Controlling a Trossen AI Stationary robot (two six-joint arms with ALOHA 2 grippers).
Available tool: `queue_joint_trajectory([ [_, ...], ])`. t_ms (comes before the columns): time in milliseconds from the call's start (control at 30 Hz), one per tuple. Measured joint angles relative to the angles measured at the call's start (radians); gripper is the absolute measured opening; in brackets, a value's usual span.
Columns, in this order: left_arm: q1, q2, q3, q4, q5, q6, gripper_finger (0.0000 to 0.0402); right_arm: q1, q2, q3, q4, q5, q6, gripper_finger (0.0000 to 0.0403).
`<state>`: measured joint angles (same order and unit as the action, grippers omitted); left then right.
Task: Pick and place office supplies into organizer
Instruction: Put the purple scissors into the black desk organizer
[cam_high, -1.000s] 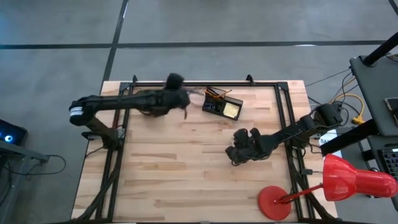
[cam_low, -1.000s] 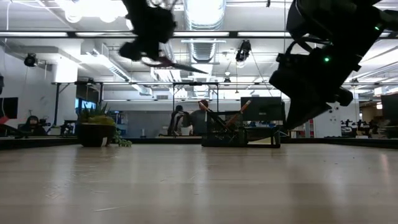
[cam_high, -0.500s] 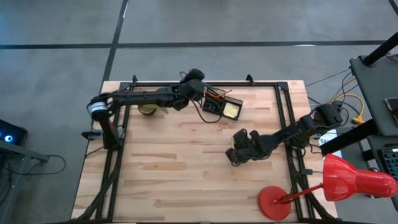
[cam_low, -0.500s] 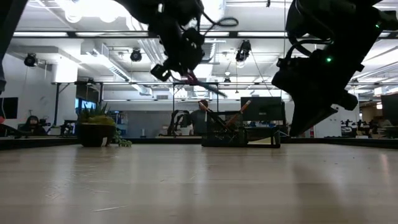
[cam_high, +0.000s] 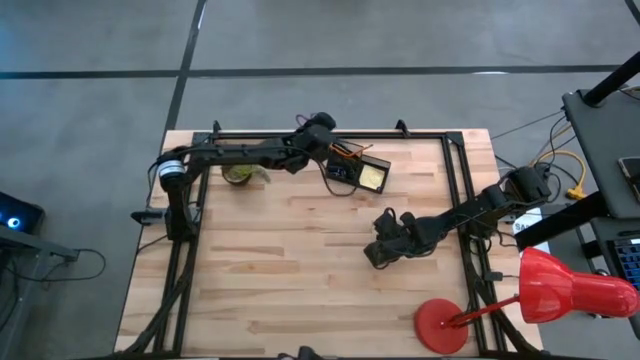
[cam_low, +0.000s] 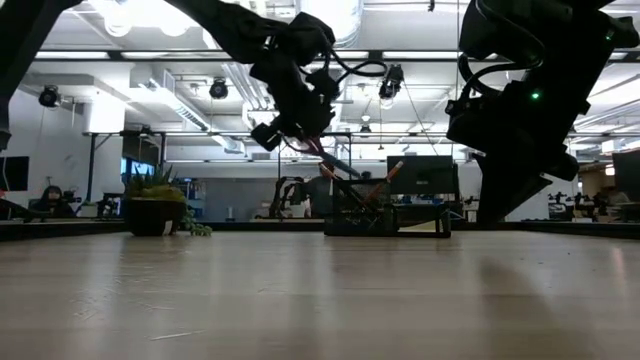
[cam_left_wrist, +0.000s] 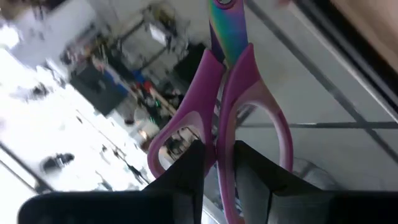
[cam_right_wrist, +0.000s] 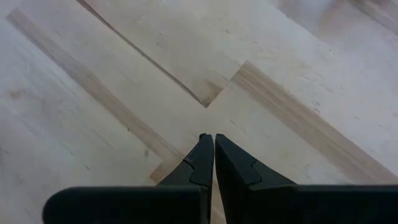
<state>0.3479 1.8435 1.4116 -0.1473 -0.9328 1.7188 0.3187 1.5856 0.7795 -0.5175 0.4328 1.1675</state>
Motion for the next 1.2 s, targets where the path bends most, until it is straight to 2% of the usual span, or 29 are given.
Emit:
queue_joint_trajectory([
  [200, -0.001, 0.002, -0.006, 0.001, 0.071, 0.074, 0.0051, 0.0, 0.0, 0.0, 0.0, 0.01, 0.0, 0.0008],
  [600, 0.004, 0.002, -0.01, 0.015, 0.157, 0.122, 0.0051, 0.0, 0.001, 0.0, 0.01, 0.012, 0.003, 0.0008],
  [867, 0.03, 0.003, -0.006, 0.066, 0.157, 0.141, 0.0052, -0.001, 0.001, 0.0, 0.037, 0.012, 0.004, 0.0008],
  [1200, 0.035, 0.105, 0.021, 0.098, 0.174, 0.172, 0.0052, -0.001, 0.002, 0.0, 0.053, 0.012, 0.011, 0.0008],
])
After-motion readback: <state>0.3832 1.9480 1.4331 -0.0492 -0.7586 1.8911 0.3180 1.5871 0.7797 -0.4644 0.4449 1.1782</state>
